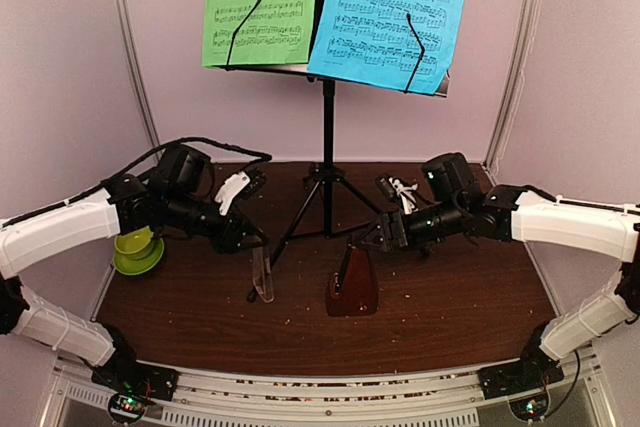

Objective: Set up the instrument practice props

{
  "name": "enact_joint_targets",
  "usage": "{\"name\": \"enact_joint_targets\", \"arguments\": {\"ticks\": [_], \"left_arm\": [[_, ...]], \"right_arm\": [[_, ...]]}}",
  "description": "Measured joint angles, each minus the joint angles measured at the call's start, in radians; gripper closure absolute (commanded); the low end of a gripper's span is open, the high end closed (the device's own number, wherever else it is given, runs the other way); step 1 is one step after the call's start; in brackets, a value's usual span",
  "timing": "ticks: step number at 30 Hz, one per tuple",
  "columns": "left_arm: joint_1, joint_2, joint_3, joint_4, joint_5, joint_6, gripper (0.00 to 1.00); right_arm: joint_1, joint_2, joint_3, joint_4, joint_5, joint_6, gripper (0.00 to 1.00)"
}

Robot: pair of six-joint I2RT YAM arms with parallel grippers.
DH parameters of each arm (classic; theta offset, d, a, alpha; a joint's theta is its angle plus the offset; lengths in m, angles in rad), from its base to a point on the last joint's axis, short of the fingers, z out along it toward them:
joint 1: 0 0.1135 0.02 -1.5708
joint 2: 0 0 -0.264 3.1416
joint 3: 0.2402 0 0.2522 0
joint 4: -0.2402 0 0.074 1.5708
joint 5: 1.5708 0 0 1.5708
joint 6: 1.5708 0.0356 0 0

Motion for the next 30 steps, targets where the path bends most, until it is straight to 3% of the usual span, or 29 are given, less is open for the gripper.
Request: {"name": "enact_joint_targets", "arguments": {"ticks": [7, 17, 26, 30], "left_arm": [[0.108, 0.023, 0.009, -0.194, -0.177, -0.139, 0.77], [0.222, 0.278, 0.155, -0.335, -0.316, -0.232, 0.73], [0.262, 0.402, 0.248, -0.346, -0.359, -0.272, 0.39], [0.283, 0.402, 0.261, -0.346, -0.369, -0.276, 0.30]], "right_arm": [[-0.002, 0.009, 0.011, -0.009, -0.010, -0.002, 0.29], [-0.003, 0.016, 0.035, -0.046, -0.009, -0.012, 0.29], [-0.003, 0.021, 0.055, -0.071, 0.000, -0.017, 0.24], [-0.003, 0.023, 0.068, -0.093, 0.011, -0.017, 0.21]]}}
